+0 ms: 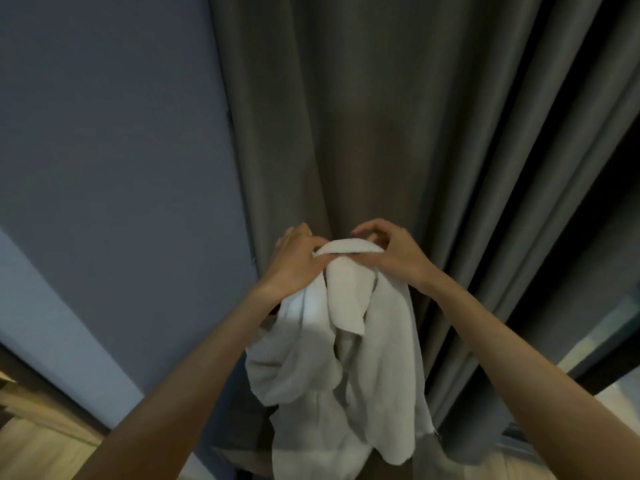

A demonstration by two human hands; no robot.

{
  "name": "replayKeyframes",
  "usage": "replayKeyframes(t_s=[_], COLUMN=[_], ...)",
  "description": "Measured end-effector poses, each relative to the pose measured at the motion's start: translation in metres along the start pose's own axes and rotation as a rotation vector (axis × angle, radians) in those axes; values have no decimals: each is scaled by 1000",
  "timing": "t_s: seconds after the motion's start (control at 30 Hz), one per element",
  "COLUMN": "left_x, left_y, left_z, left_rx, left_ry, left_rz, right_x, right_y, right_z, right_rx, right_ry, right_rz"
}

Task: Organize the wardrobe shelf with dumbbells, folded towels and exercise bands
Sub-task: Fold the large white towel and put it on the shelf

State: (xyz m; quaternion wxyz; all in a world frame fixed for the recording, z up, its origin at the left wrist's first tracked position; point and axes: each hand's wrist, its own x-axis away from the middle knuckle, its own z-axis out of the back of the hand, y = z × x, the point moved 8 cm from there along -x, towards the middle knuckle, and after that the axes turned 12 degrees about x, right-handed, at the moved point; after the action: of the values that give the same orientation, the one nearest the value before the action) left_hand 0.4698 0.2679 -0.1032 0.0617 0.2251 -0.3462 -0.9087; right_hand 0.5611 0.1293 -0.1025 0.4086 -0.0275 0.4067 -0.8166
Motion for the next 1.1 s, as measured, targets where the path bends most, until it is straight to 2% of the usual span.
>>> replayKeyframes(t_s=[0.13, 0.23, 0.27, 0.37, 0.43, 0.5, 0.6, 0.7, 0.8, 0.87, 1.0, 1.1], left_x=[4, 6, 6, 2, 0, 2, 4, 11, 12, 7, -2, -2], left_y=[-11, -17, -20, -26, -26, -30, -51, -75, -71, -51, 6, 17], left_z=[-10, -7, -2, 15, 19, 25, 43, 55, 64, 62, 32, 7], left_rx=[93, 213, 269, 397, 414, 388, 331, 264, 210, 156, 43, -10], left_ry=[-21, 51, 87, 150, 142, 158, 195, 158, 236, 255, 137, 32], left_rz=[101, 162, 189, 259, 248, 235, 270, 375, 274, 178, 6, 29], right_x=[24, 43, 49, 68, 72, 67, 55, 41, 20, 8, -9, -11], right_y=[46, 86, 99, 132, 142, 144, 139, 113, 67, 32, -25, -33], right_z=[-24, -33, -40, -84, -102, -95, -46, 4, 34, 46, 35, 28], right_rx=[169, 271, 315, 393, 408, 454, 491, 371, 239, 181, 225, 168], right_ry=[-27, 38, 0, -268, -323, -253, 16, 247, 316, 314, 116, 111], right_rz=[-99, -179, -213, -280, -324, -378, -433, -365, -240, -143, 33, 14])
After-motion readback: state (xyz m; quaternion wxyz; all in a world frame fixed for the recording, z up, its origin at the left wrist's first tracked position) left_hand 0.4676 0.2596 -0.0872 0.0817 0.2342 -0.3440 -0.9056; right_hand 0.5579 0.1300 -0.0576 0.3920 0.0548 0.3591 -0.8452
